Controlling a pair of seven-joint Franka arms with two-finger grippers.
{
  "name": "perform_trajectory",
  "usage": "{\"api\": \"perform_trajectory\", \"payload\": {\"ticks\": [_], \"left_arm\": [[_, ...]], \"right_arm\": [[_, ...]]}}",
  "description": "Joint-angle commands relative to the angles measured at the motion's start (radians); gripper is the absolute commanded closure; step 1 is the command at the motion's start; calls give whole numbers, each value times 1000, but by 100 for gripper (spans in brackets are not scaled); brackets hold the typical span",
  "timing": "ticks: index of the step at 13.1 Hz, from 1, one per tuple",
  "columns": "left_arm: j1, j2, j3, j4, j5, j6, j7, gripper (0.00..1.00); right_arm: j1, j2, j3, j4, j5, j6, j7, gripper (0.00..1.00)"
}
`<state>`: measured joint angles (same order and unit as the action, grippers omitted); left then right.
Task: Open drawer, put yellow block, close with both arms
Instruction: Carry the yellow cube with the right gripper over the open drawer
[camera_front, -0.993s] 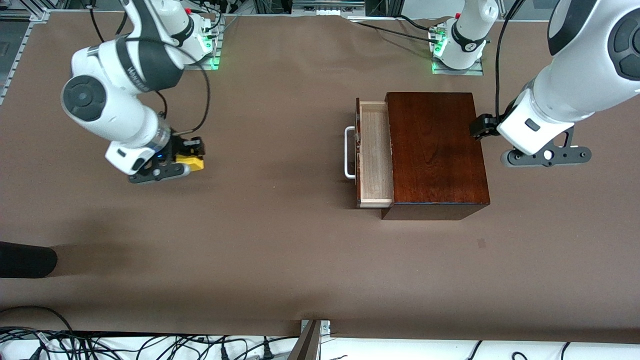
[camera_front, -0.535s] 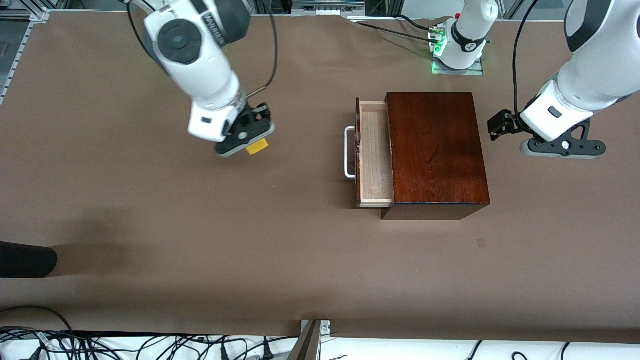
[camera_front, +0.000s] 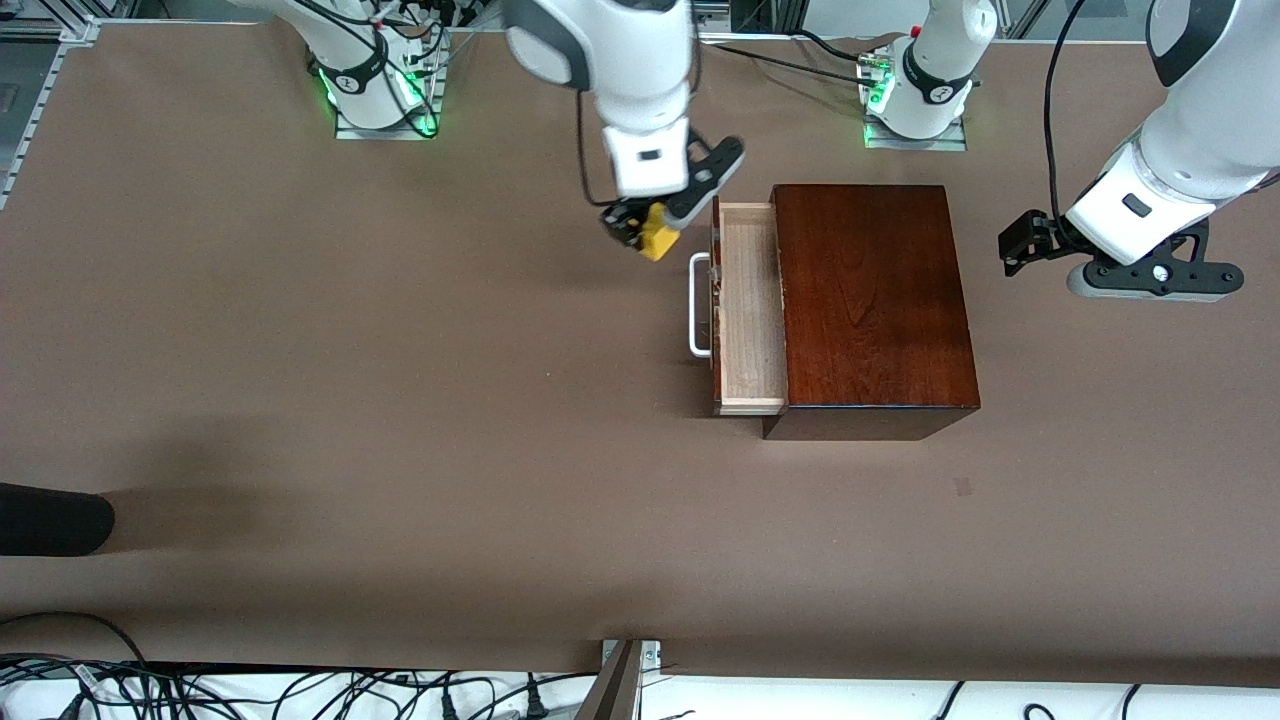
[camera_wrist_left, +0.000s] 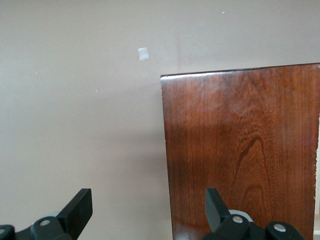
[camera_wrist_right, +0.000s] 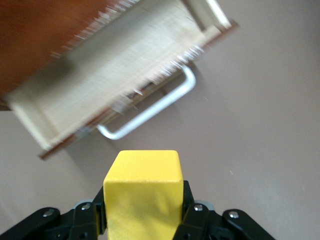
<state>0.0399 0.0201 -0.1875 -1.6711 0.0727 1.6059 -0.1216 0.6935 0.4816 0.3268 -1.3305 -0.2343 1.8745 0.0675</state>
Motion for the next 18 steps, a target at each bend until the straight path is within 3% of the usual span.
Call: {"api": "perform_trajectory", "payload": {"ticks": [1, 3, 7, 13, 18], "left_arm": [[21, -26, -7, 27, 1, -87, -26, 0], [20, -38, -15, 27, -1, -89, -24, 0], [20, -32, -15, 28, -42, -71, -23, 0], [9, -34, -40, 27, -27, -70, -24, 0], [17, -34, -38, 25, -25, -72, -24, 0]], "right_arm": [[101, 171, -9, 256, -62, -52, -28, 83], [124, 224, -9, 310, -74, -37, -87, 83], [135, 268, -8, 317, -72, -6, -219, 83], [167, 386, -17, 381, -76, 64, -265, 82], [172, 428, -20, 382, -99, 109, -334, 82]]}}
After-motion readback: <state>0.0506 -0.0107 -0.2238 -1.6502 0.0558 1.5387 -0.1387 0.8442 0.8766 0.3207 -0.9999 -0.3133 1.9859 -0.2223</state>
